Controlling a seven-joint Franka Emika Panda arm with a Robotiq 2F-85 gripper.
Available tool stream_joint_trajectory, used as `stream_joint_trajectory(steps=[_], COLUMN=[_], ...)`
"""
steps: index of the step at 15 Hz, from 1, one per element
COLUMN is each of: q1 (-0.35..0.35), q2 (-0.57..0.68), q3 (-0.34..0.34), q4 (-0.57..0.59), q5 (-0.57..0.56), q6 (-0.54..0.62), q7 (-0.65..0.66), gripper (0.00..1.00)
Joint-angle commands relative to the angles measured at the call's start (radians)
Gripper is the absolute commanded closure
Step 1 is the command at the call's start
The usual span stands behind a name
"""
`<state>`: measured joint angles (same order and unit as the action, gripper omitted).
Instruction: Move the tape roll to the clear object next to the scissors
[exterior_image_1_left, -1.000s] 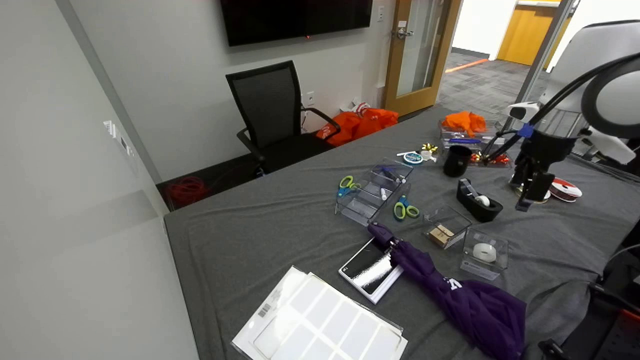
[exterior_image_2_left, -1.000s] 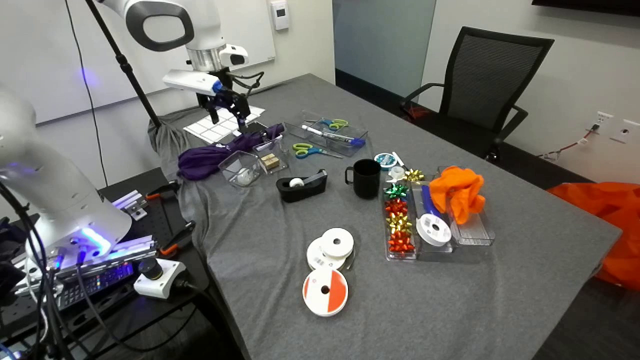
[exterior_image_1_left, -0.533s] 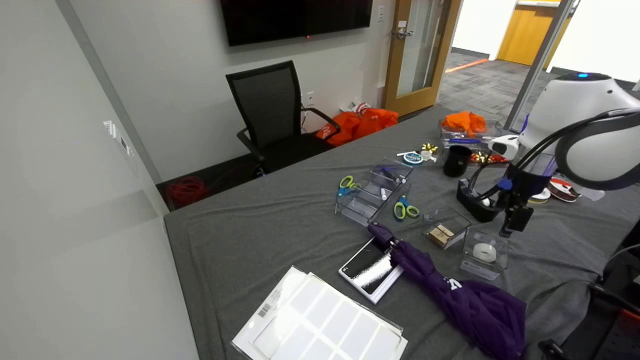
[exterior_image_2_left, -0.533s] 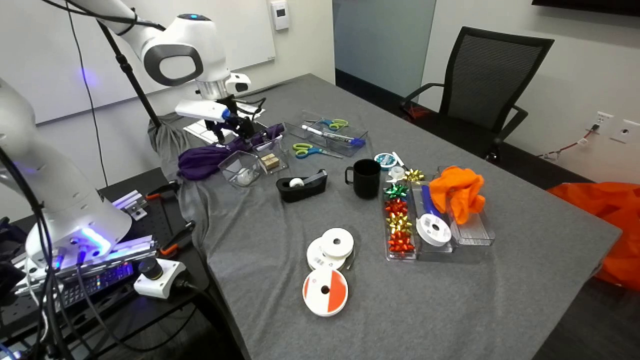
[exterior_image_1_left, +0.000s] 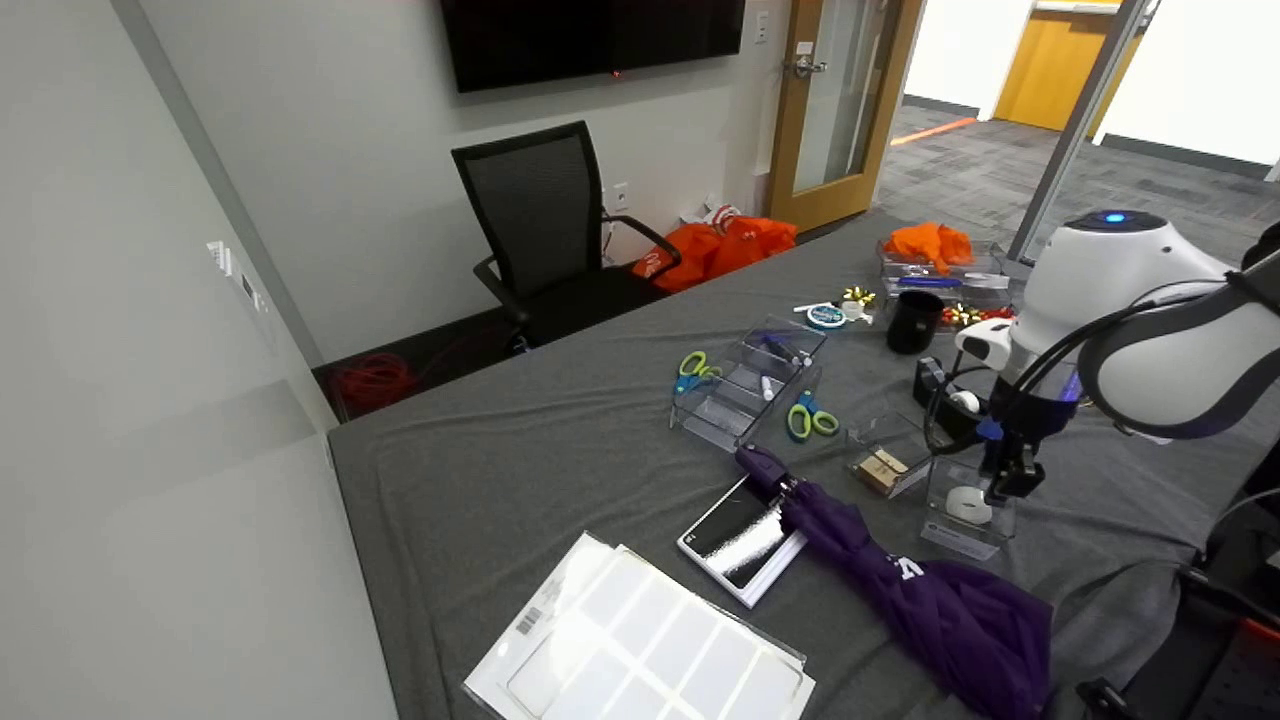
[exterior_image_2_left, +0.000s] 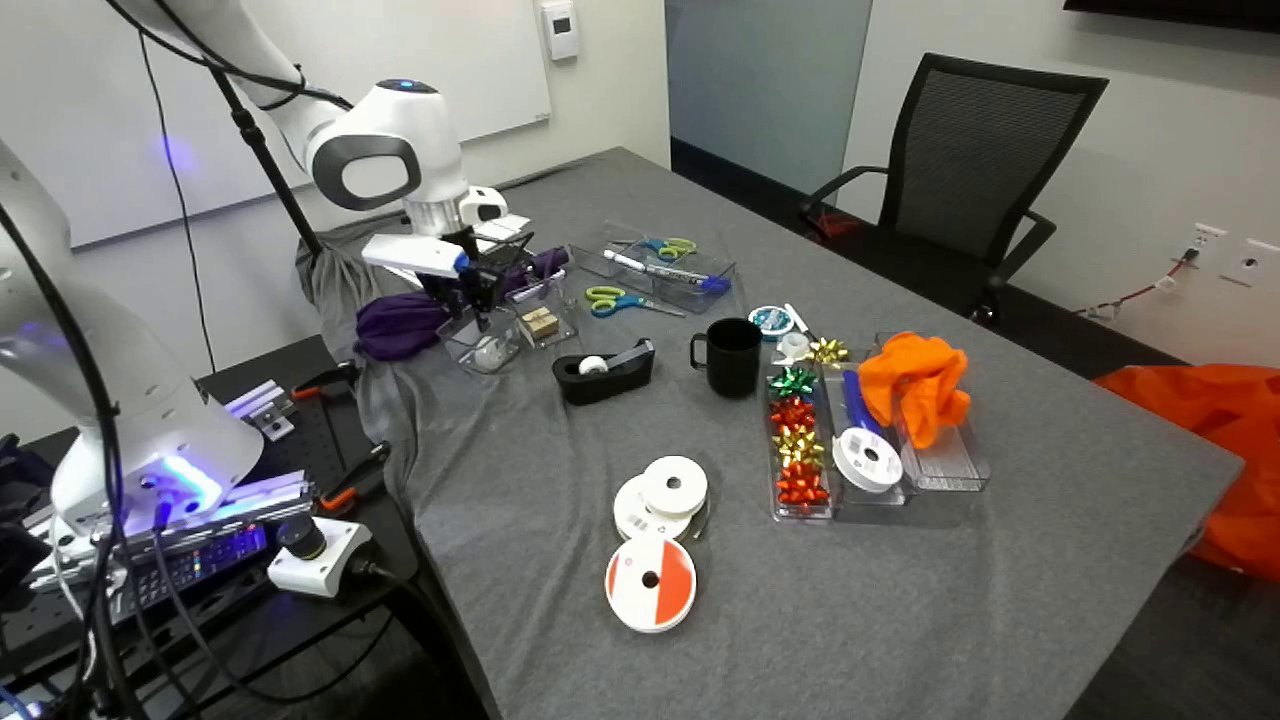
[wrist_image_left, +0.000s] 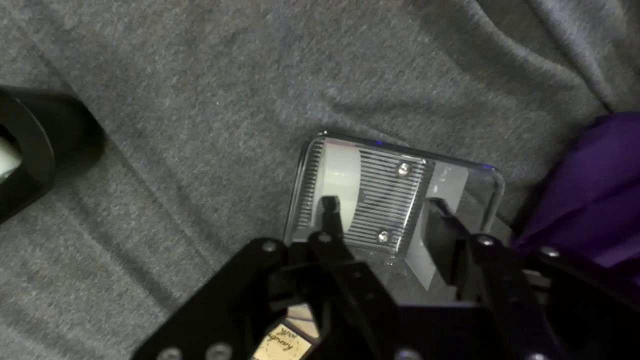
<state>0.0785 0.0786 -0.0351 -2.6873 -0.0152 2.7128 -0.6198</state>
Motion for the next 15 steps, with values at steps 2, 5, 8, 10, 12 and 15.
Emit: stream_joint_trajectory(steps=[2, 5, 8, 10, 12, 15], q1=[-0.033, -0.038, -0.041, -0.042, -0.043, -0.044], q2=[0.07, 0.092, 0.098, 0.102, 0.108, 0.109], q3=[0.026, 0.021, 0.016, 0.014, 0.011, 0.003], q4=[0.002, 0.006, 0.008, 0.011, 0.014, 0.017], q5=[-0.101, -0.174, -0.229, -0.253, -0.276, -0.314], q6=[0.065, 0.082, 0.086, 0.092, 0.099, 0.106], q7=[0.059, 0.11, 0.152, 0.173, 0.194, 0.22], gripper=[0.46, 0.29, 0.37, 0.41, 0.43, 0.25])
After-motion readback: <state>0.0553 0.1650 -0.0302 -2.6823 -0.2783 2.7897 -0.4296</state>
